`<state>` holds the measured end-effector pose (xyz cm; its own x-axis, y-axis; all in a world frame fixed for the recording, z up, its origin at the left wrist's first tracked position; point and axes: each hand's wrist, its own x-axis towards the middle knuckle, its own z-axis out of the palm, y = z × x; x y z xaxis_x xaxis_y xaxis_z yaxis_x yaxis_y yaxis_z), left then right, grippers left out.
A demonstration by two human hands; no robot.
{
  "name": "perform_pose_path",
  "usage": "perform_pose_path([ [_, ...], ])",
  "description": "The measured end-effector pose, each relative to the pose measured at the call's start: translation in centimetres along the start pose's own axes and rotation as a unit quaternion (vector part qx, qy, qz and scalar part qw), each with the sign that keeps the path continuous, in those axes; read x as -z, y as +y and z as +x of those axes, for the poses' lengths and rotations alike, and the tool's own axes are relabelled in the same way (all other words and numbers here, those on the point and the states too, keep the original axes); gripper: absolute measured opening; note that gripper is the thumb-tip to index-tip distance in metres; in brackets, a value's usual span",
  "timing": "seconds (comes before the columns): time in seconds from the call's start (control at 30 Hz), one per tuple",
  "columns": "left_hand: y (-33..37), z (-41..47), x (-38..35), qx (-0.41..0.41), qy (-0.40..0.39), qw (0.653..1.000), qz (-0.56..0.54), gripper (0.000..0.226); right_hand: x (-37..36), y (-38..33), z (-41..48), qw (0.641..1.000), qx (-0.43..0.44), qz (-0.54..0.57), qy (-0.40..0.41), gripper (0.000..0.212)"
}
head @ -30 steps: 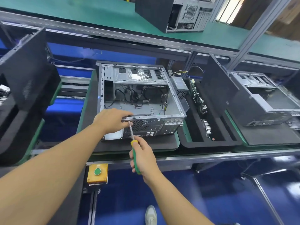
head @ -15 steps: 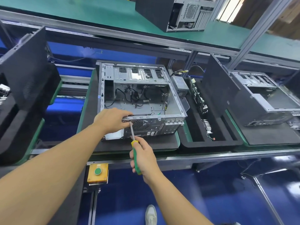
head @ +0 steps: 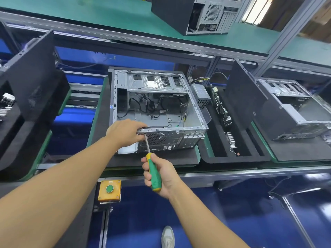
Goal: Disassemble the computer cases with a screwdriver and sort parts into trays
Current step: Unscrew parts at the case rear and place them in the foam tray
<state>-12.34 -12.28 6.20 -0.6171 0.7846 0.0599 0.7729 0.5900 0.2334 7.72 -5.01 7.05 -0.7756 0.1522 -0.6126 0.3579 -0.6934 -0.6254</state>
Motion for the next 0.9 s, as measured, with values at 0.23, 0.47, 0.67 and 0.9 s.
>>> perform_pose_path([
  [0.23, 0.3, 0.1, 0.3, 0.010, -0.011, 1.000, -0.006, 0.039, -1.3, 1.6, 0.3, 0.729, 0.191, -0.599, 0.271, 0.025],
  [0.47, 0.2, 0.2, 0.7, 0.008, -0.041, 0.999, -0.013, 0.043, 0.4, -2.2, 0.2, 0.994, -0.086, -0.027, -0.053, 0.041],
  [0.67, 0.2, 0.3, 0.8, -0.002, -0.033, 0.999, -0.021, 0.043, 0.9, -1.4, 0.3, 0.984, 0.020, -0.178, 0.010, 0.023],
  [0.9, 0.2, 0.3, 0.6, 0.002, -0.027, 0.999, -0.026, 0.039, -0.1, 0.5, 1.3, 0.969, 0.026, -0.234, 0.074, 0.027],
])
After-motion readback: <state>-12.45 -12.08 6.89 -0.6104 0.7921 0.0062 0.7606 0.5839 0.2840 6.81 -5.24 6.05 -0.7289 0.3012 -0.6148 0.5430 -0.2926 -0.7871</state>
